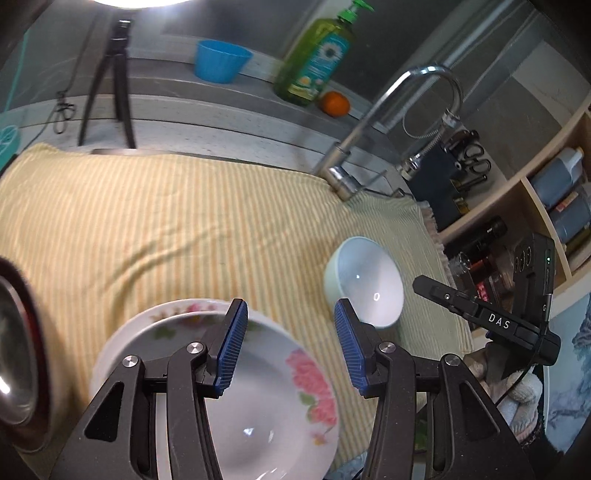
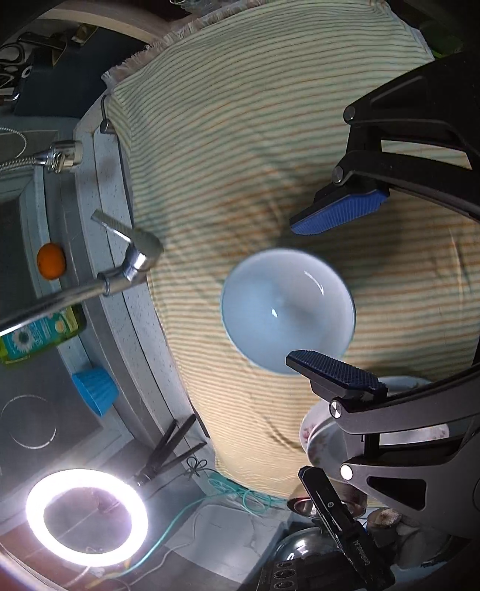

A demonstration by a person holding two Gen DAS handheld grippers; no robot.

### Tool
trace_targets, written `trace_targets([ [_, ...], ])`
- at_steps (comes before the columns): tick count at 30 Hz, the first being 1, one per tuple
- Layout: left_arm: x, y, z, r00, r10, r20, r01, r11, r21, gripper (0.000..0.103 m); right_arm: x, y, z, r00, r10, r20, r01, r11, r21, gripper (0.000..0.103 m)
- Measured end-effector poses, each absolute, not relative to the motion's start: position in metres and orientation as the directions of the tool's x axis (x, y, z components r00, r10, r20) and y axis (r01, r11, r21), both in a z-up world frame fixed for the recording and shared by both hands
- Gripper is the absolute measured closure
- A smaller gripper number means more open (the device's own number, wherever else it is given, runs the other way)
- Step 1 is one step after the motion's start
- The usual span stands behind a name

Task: Organize plates and bowls
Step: 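Open the right tool and move it to the pale blue bowl, then close the right tool on the pale blue bowl rim and lift it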

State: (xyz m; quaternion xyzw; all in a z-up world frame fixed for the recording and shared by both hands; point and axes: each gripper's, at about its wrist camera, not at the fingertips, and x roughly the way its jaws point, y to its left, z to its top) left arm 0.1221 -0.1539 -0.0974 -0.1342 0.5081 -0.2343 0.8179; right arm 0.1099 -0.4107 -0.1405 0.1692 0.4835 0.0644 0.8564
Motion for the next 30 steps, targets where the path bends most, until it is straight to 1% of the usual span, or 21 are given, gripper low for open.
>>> trace_targets([
  [5, 0.135, -0.184, -0.113, 0.323, -0.545, -0.774, 0.266, 0.837, -0.479, 0.055, 0.115, -0.424, -0.152, 0.511, 0.291, -0.809, 0.051, 0.929, 0.367, 0.035],
  [9, 0.142, -0.2, -0.123, 0.289, -0.558, -0.778, 0.275, 0.827, -0.491, 0.055, 0.12, -0.43, -0.161, 0.49, 0.322, -0.81, 0.048, 0.918, 0.394, 0.046],
  [11, 0.144, -0.208, -0.124, 0.283, -0.558, -0.78, 0.284, 0.826, -0.487, 0.058, 0.123, -0.433, -0.166, 0.479, 0.336, -0.811, 0.049, 0.912, 0.407, 0.049],
  [15, 0.15, -0.217, -0.129, 0.272, -0.555, -0.786, 0.291, 0.826, -0.482, 0.059, 0.127, -0.435, -0.174, 0.46, 0.369, -0.807, 0.05, 0.897, 0.439, 0.057],
  [18, 0.156, -0.221, -0.137, 0.256, -0.551, -0.795, 0.285, 0.828, -0.482, 0.064, 0.13, -0.436, -0.178, 0.453, 0.375, -0.809, 0.05, 0.895, 0.443, 0.059],
  [22, 0.16, -0.227, -0.144, 0.228, -0.556, -0.8, 0.29, 0.823, -0.489, 0.073, 0.135, -0.436, -0.183, 0.44, 0.387, -0.81, 0.046, 0.891, 0.451, 0.072],
  [23, 0.161, -0.229, -0.146, 0.223, -0.555, -0.801, 0.291, 0.822, -0.489, 0.074, 0.136, -0.435, -0.184, 0.436, 0.389, -0.812, 0.045, 0.891, 0.452, 0.073],
  [24, 0.161, -0.23, -0.148, 0.216, -0.557, -0.802, 0.292, 0.821, -0.491, 0.075, 0.137, -0.435, -0.185, 0.433, 0.39, -0.813, 0.046, 0.891, 0.452, 0.077],
  [25, 0.161, -0.23, -0.148, 0.211, -0.561, -0.8, 0.292, 0.818, -0.496, 0.079, 0.138, -0.435, -0.187, 0.426, 0.396, -0.813, 0.043, 0.889, 0.456, 0.082],
  [27, 0.161, -0.232, -0.148, 0.207, -0.566, -0.798, 0.298, 0.814, -0.499, 0.079, 0.138, -0.433, -0.187, 0.422, 0.397, -0.815, 0.041, 0.89, 0.454, 0.084],
  [30, 0.16, -0.234, -0.147, 0.209, -0.563, -0.8, 0.306, 0.814, -0.493, 0.079, 0.14, -0.433, -0.188, 0.422, 0.391, -0.818, 0.041, 0.893, 0.448, 0.084],
])
